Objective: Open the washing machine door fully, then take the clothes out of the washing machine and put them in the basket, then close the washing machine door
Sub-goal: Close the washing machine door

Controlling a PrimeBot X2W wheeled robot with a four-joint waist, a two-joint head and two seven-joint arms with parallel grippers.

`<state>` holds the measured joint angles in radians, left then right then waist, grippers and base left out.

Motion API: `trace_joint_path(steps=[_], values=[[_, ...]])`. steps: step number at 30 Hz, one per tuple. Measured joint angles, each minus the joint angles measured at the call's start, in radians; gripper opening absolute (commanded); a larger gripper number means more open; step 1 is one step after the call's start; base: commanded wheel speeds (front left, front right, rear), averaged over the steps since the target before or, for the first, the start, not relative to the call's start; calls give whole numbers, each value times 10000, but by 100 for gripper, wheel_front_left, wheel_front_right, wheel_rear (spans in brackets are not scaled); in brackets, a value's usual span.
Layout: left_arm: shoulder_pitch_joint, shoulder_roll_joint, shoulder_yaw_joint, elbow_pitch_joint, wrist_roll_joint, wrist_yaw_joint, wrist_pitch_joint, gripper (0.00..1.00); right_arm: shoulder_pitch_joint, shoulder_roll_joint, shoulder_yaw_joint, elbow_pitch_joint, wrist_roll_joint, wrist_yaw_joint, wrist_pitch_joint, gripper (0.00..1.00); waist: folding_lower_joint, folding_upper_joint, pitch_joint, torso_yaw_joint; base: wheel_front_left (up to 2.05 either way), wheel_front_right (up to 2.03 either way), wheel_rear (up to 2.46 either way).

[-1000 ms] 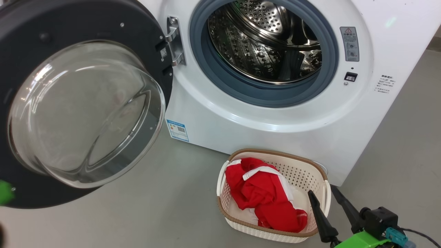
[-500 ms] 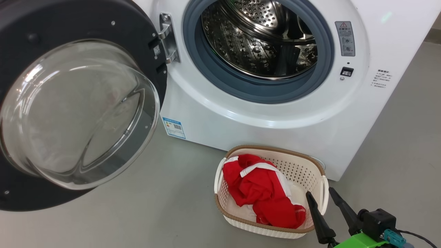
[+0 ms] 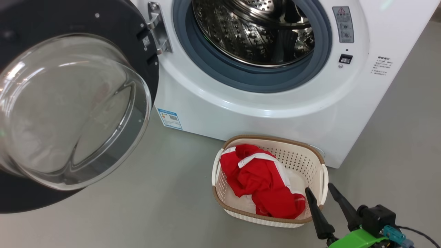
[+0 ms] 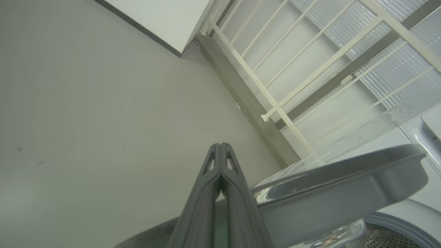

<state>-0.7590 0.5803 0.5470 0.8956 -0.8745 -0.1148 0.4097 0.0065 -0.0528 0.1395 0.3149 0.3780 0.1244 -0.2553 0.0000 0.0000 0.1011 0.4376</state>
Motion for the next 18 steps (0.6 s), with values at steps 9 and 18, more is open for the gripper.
trace_joint_path(steps=[9, 18], values=[[-1, 196, -265, 493, -453, -17, 1162, 0, -161, -44, -50, -48, -15, 0, 0, 100, 1, 0, 336, -195, 0, 0, 0], [168, 357, -740, -621, -1392, -15, 2500, 0, -161, -54, -180, -42, -15, 0, 0, 100, 0, 0, 253, -182, 0, 0, 0]])
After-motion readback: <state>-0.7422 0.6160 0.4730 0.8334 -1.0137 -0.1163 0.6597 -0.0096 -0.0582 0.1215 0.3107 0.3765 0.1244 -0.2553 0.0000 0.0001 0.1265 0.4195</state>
